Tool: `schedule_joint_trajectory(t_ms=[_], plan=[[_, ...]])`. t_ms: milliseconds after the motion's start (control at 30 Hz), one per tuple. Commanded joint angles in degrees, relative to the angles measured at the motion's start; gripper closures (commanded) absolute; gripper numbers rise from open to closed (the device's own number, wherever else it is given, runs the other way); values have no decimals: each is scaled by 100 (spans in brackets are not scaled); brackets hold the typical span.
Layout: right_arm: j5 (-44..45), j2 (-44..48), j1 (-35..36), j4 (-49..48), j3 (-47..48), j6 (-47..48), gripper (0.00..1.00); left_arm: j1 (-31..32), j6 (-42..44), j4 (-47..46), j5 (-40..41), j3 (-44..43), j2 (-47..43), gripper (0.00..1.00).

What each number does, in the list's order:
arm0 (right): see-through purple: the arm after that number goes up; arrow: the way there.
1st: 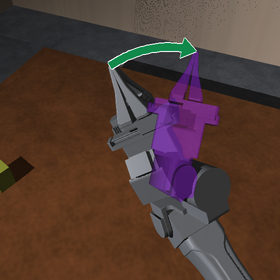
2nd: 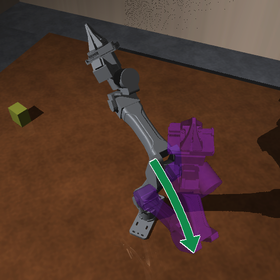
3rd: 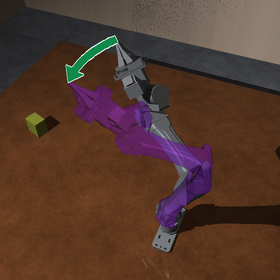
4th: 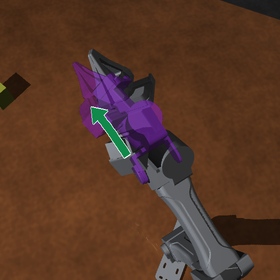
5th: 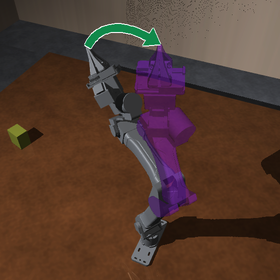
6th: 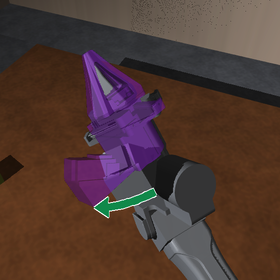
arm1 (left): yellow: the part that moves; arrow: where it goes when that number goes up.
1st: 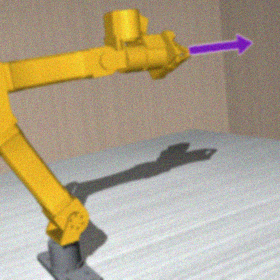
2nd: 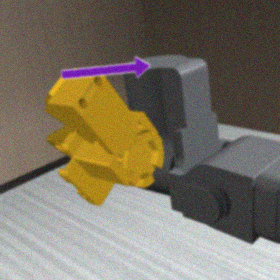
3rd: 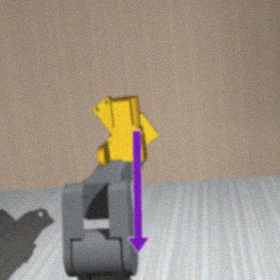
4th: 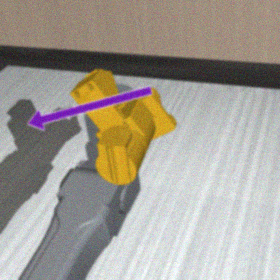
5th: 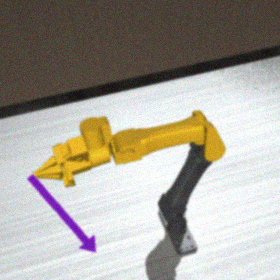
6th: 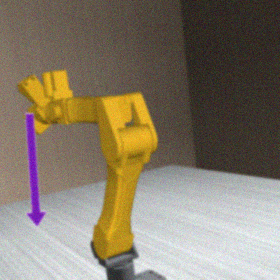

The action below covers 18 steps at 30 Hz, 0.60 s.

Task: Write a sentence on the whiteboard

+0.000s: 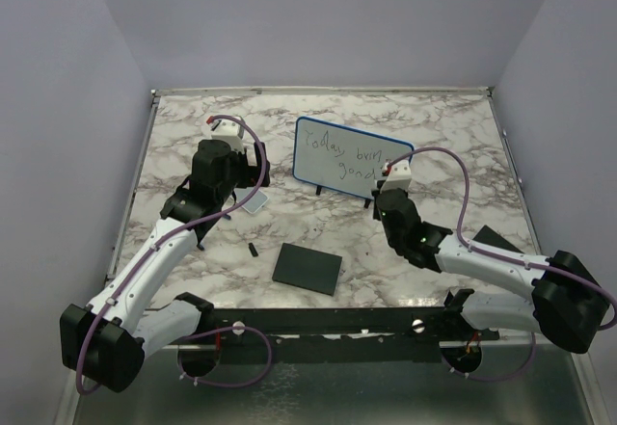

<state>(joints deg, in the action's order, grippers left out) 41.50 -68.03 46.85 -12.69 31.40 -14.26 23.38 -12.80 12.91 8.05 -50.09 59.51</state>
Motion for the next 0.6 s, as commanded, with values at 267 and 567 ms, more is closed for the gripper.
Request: schedule_joint_trajectory(t_ms=[267, 567], plan=[[151, 145, -27, 332, -143, -190, 100, 18, -19, -78, -107, 69, -125, 1], [-270, 863, -27, 424, -237, 39, 99, 17, -18, -86, -110, 77, -141, 1]])
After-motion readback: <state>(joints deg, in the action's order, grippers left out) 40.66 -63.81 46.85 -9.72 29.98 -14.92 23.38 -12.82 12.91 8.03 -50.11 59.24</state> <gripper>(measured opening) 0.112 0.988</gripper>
